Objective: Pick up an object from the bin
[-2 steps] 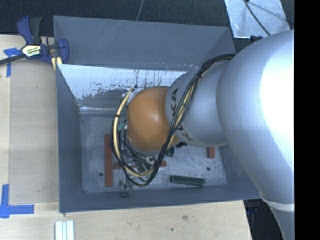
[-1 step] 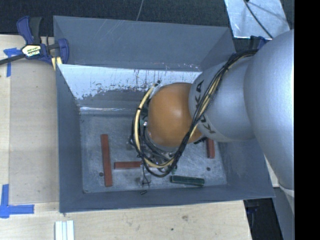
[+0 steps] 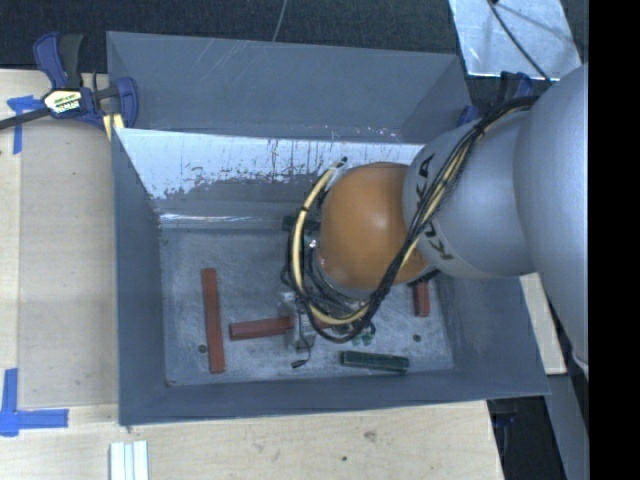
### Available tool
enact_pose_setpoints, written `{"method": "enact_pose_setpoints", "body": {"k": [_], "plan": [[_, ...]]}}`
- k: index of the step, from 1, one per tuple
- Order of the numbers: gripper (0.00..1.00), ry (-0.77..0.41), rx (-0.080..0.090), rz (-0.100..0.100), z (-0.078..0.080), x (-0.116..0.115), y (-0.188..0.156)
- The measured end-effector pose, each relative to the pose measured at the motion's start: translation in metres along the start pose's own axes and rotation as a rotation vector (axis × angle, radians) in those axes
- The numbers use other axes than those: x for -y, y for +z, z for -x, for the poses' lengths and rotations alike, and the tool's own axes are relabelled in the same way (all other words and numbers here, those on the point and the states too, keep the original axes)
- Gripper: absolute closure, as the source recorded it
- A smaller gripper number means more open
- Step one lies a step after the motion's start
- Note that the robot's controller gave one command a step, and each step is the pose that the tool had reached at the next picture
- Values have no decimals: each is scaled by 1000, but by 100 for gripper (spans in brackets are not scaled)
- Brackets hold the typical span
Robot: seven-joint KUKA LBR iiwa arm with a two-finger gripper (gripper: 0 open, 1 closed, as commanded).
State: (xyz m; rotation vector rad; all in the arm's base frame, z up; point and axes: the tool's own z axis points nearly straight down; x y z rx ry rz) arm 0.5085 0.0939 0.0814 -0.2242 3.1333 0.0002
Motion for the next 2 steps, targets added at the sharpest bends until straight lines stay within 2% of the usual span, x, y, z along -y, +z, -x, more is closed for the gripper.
{"method": "enact_pose_setpoints", "body": {"k": [2], "plan": [[100, 2, -5, 0, -2, 1, -6]]}}
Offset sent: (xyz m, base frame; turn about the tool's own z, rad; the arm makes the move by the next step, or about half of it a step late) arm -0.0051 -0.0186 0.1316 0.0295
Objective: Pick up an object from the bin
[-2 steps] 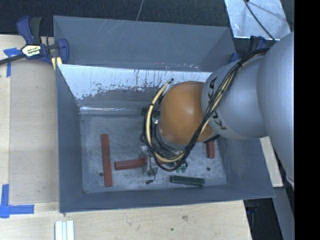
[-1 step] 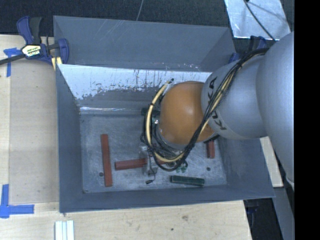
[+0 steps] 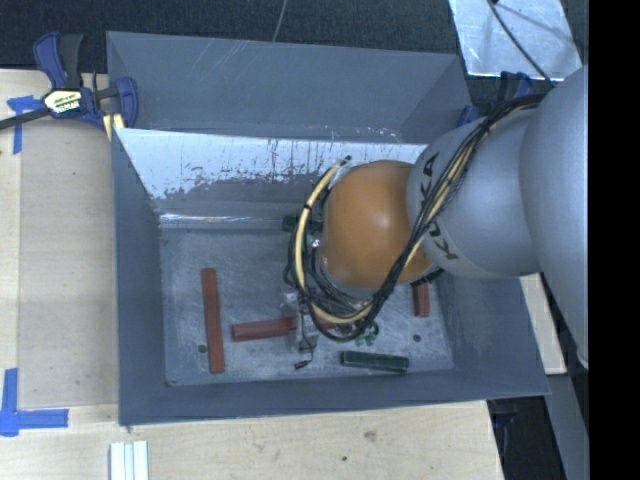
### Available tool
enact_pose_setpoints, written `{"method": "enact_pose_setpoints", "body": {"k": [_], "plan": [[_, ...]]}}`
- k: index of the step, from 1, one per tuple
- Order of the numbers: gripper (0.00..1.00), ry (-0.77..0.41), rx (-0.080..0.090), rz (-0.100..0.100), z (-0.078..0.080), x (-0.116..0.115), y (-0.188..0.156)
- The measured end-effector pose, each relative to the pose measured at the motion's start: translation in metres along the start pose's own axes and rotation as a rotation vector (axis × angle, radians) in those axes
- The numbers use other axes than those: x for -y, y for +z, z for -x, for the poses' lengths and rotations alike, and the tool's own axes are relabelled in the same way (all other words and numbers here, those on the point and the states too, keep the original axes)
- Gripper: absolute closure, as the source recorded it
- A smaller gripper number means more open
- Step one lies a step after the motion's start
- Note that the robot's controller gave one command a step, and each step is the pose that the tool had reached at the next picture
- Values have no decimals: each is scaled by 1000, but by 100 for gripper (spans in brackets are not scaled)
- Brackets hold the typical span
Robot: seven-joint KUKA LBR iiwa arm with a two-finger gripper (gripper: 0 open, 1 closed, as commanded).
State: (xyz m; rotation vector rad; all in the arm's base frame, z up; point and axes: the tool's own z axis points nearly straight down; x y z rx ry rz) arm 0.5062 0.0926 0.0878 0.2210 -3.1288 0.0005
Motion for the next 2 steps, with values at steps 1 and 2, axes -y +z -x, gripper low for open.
{"method": "enact_pose_setpoints", "body": {"k": [1, 2], "plan": [[100, -187, 7, 0, -13, 4, -106], [100, -187, 7, 0, -13, 4, -106]]}}
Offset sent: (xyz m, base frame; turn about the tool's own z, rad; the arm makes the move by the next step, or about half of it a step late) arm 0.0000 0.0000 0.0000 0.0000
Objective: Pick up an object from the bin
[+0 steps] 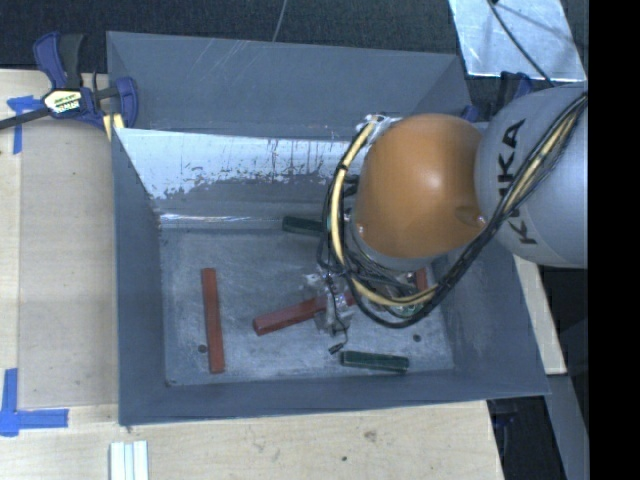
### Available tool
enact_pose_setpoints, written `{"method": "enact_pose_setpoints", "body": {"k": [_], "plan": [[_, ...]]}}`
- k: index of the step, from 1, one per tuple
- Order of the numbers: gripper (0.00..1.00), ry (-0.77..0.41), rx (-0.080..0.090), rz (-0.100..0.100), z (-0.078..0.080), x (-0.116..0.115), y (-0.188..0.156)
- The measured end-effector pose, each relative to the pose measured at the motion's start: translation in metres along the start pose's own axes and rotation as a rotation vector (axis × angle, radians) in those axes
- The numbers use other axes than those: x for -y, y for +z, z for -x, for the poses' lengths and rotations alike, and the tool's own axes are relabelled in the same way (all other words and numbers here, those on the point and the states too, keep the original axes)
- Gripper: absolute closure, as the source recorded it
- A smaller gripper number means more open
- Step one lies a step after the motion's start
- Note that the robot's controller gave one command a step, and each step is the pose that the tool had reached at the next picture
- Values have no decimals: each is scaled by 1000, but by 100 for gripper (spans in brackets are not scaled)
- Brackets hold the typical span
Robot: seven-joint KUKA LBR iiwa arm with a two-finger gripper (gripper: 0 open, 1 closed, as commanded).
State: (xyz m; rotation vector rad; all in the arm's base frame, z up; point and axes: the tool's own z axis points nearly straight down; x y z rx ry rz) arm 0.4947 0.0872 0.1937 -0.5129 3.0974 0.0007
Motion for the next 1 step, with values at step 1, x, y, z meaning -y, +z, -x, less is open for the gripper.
{"method": "enact_pose_setpoints", "body": {"k": [1], "plan": [[100, -8, -5, 1, 7, 14, -49]]}}
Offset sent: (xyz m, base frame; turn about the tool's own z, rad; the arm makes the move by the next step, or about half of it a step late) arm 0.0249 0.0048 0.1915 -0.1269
